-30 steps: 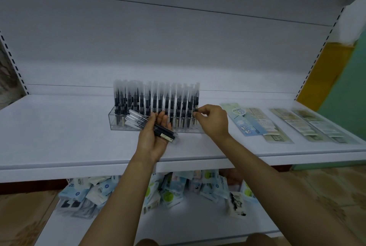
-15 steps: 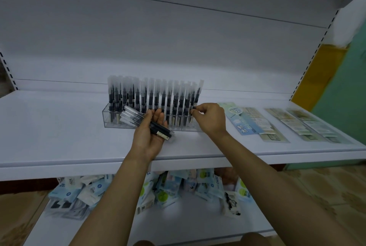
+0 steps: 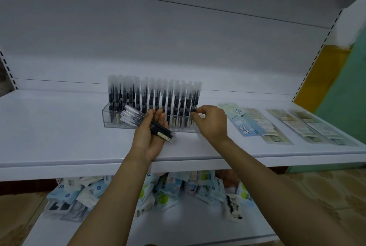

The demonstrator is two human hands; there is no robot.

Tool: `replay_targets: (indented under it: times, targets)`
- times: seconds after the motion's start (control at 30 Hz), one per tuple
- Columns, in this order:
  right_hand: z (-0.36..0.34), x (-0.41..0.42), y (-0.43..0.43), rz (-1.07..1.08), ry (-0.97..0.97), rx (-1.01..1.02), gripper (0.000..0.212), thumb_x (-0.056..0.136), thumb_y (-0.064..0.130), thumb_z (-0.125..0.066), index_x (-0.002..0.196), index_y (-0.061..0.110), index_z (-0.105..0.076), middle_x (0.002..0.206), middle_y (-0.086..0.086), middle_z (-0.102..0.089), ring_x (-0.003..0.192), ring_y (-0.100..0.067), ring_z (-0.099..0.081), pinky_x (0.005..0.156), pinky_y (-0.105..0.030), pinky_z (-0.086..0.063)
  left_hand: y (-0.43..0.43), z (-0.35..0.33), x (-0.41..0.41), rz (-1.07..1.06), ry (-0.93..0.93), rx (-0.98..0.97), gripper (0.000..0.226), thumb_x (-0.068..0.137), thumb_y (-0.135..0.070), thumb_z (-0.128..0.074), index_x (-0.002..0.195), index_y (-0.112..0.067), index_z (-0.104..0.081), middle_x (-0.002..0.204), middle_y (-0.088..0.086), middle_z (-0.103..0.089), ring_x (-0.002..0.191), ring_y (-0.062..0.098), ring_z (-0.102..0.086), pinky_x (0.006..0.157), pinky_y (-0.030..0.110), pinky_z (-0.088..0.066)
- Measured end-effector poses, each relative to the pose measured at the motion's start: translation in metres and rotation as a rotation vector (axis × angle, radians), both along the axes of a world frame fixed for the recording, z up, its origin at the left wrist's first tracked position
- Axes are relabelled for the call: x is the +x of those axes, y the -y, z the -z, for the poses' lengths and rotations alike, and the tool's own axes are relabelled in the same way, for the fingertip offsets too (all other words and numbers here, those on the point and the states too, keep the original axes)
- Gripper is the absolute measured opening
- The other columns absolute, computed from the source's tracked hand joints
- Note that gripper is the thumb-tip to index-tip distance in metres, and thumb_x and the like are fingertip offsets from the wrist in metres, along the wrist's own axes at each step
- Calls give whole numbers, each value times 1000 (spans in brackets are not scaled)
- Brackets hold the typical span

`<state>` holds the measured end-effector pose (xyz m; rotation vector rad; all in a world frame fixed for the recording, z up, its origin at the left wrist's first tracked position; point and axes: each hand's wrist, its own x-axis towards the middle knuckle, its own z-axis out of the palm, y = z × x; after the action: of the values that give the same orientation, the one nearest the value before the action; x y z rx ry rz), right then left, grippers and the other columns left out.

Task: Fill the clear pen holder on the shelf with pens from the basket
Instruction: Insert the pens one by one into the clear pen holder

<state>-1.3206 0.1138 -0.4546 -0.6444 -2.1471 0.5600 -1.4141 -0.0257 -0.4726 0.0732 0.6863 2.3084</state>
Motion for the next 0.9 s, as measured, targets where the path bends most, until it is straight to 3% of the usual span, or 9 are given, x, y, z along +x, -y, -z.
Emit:
replay_targets:
  times: [0.2, 0.43, 0.57, 0.67, 0.77, 0.9]
  targets:
    - [0, 2, 1, -8, 3, 3, 25, 88, 23, -65, 104, 5, -73, 105, -9, -72, 97, -22, -67, 81, -23, -45, -1, 3, -2, 13, -6, 0, 14, 97, -27, -51, 97, -19, -63, 79, -7, -73, 70, 3, -68, 86, 25, -49]
    - [3, 0, -2, -30, -15, -28, 26, 86, 24, -68, 103, 5, -74, 105, -8, -72, 98, -20, -67, 89, -30, -52, -1, 2, -2, 32, -21, -7, 15, 97, -26, -51, 96, -18, -63, 79, -7, -72, 82, 5, -64, 87, 25, -48]
    - [6, 9, 2, -45, -198, -164, 30, 82, 25, -73, 106, 5, -70, 105, -7, -70, 99, -16, -63, 91, -26, -49, -1, 1, -1, 40, -35, -4, 15, 97, -26, -51, 96, -17, -64, 85, -5, -72, 87, 7, -64, 87, 26, -48]
    - [11, 18, 21, -33, -340, 51, 17, 84, 21, -69, 96, 9, -69, 91, -2, -68, 88, -16, -61, 78, -28, -50, -3, 0, 0, 53, -70, 5, 18, 99, -26, -47, 99, -16, -63, 99, -1, -70, 97, 10, -63, 96, 30, -45]
    - [7, 11, 43, -158, -201, 124, 16, 84, 25, -67, 94, 14, -70, 85, 2, -66, 82, -16, -59, 71, -30, -49, -4, -1, 1, 76, -117, 15, 21, 100, -26, -43, 103, -15, -61, 110, 2, -67, 108, 15, -60, 104, 34, -40]
    - [1, -8, 63, -338, 155, 12, 27, 87, 27, -67, 112, 16, -69, 100, -5, -66, 90, -18, -60, 80, -36, -51, -2, 1, 0, 98, -121, 44, 24, 100, -25, -42, 106, -11, -61, 110, 4, -67, 107, 16, -60, 80, 32, -52]
